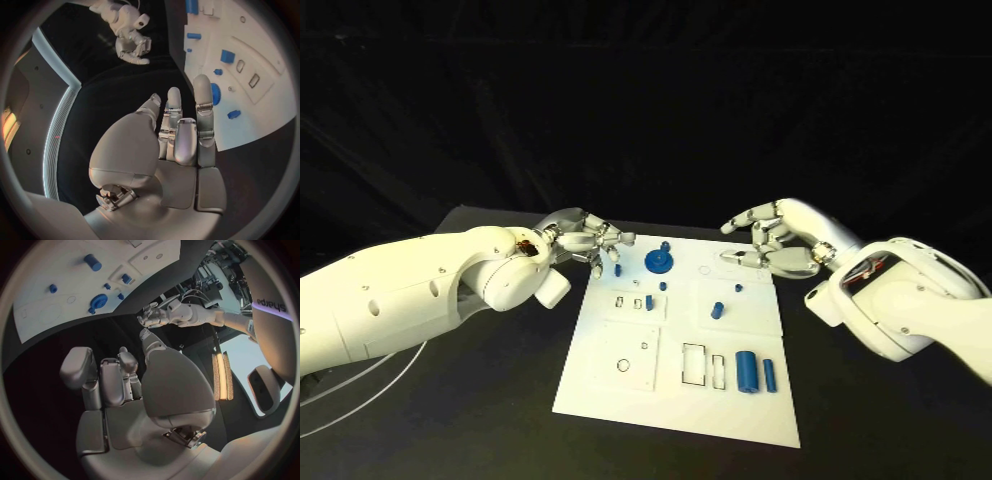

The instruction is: Assemble the parts on the task board

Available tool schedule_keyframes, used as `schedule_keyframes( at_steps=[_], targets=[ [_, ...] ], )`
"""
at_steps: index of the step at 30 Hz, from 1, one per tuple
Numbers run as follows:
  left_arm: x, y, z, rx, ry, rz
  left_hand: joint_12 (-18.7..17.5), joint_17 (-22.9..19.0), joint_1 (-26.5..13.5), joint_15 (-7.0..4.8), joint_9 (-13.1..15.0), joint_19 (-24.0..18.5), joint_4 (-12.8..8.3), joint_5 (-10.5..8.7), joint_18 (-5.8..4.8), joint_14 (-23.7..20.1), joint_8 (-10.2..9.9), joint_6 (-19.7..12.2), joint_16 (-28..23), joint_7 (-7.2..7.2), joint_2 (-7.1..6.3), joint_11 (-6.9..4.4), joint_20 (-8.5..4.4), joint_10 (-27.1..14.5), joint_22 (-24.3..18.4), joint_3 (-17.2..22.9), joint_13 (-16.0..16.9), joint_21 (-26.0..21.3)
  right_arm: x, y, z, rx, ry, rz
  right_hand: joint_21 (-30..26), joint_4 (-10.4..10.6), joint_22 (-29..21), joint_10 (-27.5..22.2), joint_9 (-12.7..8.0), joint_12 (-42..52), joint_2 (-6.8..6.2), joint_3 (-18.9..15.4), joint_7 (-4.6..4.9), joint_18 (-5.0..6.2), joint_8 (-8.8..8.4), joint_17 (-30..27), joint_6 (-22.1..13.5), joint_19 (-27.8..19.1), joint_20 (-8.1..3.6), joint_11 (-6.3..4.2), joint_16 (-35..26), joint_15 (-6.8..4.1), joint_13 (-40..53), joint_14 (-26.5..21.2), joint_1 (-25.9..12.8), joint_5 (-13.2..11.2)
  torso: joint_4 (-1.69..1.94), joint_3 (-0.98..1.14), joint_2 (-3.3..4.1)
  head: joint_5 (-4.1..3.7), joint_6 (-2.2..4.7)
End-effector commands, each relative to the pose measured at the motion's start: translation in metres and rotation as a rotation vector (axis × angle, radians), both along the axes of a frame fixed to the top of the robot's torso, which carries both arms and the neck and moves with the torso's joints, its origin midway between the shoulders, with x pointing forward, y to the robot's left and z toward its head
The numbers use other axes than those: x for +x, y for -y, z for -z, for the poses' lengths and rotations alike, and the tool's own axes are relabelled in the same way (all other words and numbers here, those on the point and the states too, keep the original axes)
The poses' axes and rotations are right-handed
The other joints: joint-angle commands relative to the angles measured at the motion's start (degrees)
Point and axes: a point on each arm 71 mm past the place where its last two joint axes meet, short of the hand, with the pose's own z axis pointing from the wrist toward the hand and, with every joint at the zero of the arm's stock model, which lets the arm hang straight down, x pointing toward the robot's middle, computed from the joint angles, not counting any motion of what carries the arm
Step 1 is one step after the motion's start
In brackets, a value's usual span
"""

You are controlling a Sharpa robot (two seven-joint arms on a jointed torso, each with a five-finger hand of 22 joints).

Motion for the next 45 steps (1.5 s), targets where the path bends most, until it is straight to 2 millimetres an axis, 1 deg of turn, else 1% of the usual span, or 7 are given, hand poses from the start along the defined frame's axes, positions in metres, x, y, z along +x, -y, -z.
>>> schedule_keyframes(
  at_steps=[1,4,12,18,21,26,45],
  targets=[
    [0.001,0.004,0.010,0.372,-0.099,0.118,4.43,2.86,-1.46,-0.37,1.39,3.02,2.60,0.13,-2.29,3.52,1.24,-0.44,2.27,-0.09,0.62,-0.25,-0.60,-2.15,14.81,-0.34,4.39,11.34,0.008,0.018,-0.002,0.178,-0.157,0.056,-18.39,0.15,-14.73,-9.95,-0.81,-16.57,0.39,0.04,-0.44,3.56,-0.33,-12.13,-1.78,-8.33,-0.14,0.05,-15.75,-0.37,-14.02,-5.17,0.61,0.41,-0.41,0.00,-1.22,-0.25,-0.43],
    [0.008,0.011,0.007,0.511,-0.105,0.151,9.76,3.88,-0.22,-0.18,3.90,4.91,4.61,-0.03,-3.71,2.91,3.20,-2.23,3.09,-0.01,0.66,0.01,-0.83,-6.78,26.81,0.05,10.48,20.46,0.016,0.034,-0.002,0.247,-0.214,0.109,-29.00,0.18,-23.01,-8.86,-1.25,-25.78,0.47,1.05,-0.36,4.37,0.32,-25.83,-0.94,-11.49,0.27,-0.08,-34.94,0.16,-22.53,-10.88,1.88,0.66,-0.50,0.04,-1.69,-0.33,-0.65],
    [0.021,0.033,0.005,0.743,-0.112,0.199,14.40,4.39,-0.74,-0.53,7.02,5.89,7.07,0.04,-4.49,2.88,6.08,-3.62,3.26,-0.30,0.58,-0.23,-0.74,-8.04,32.72,-0.01,15.06,24.90,0.026,0.052,-0.002,0.328,-0.275,0.156,-42.36,0.95,-35.08,-2.81,-3.19,-43.01,-0.30,3.83,0.39,4.26,-0.64,-35.00,1.08,-10.24,1.69,0.63,-53.31,1.48,-41.26,-10.01,3.62,0.89,-0.51,0.41,-2.28,-0.48,-1.51],
    [0.028,0.045,0.004,0.834,-0.110,0.184,39.79,4.64,-6.35,-1.46,12.36,6.94,7.08,-0.06,-5.58,2.90,12.81,-3.88,3.20,-1.91,0.68,-1.50,-1.52,-1.67,40.54,-5.12,40.10,29.95,0.029,0.056,-0.001,0.333,-0.275,0.168,-46.31,0.92,-39.71,-0.73,-4.10,-46.18,-0.45,4.00,0.66,4.30,-1.35,-37.85,1.55,-8.03,1.93,1.06,-58.66,1.83,-46.18,-7.83,3.52,1.02,-0.48,0.58,-2.32,-0.11,-1.95],
    [0.030,0.050,0.003,0.870,-0.103,0.179,46.14,4.76,-7.57,-2.08,16.90,6.99,7.06,-0.01,-5.89,2.94,17.46,-5.69,3.12,-2.44,1.60,-2.12,-1.82,-0.89,42.44,-7.92,46.51,31.21,0.030,0.057,-0.001,0.331,-0.273,0.176,-47.06,0.89,-40.64,-0.58,-4.28,-46.65,-0.53,3.87,0.84,4.25,-1.45,-38.27,1.65,-7.59,2.02,1.22,-59.64,1.87,-47.01,-7.46,3.39,1.04,-0.45,0.58,-2.21,-0.23,-2.12],
    [0.032,0.055,0.003,0.903,-0.105,0.184,48.42,4.90,-8.75,-2.17,22.04,6.96,7.29,-0.03,-6.04,2.99,21.98,-8.47,3.03,-2.84,2.75,-2.30,-2.03,-1.04,43.83,-11.30,48.65,32.10,0.032,0.059,0.000,0.325,-0.269,0.185,-47.76,0.83,-41.53,-0.47,-4.44,-47.02,-0.60,3.72,1.00,4.23,-1.53,-38.63,1.75,-7.23,2.11,1.42,-60.55,1.97,-47.73,-7.18,3.30,1.09,-0.52,0.51,-2.21,-0.09,-2.58],
    [0.039,0.079,0.021,0.969,-0.154,0.240,48.41,4.91,-9.52,-2.15,23.75,7.03,7.32,-0.05,-6.14,3.00,23.18,-9.58,2.94,-2.84,3.00,-2.31,-2.04,-1.42,44.58,-12.92,48.51,32.51,0.033,0.056,0.001,0.314,-0.267,0.176,-49.10,0.75,-43.15,-0.68,-4.74,-47.65,-0.62,3.37,1.41,4.20,-1.68,-39.19,1.72,-6.84,2.38,1.81,-62.19,2.30,-48.92,-7.02,3.08,1.43,-0.62,0.47,-1.92,0.01,-3.56]
  ],
)
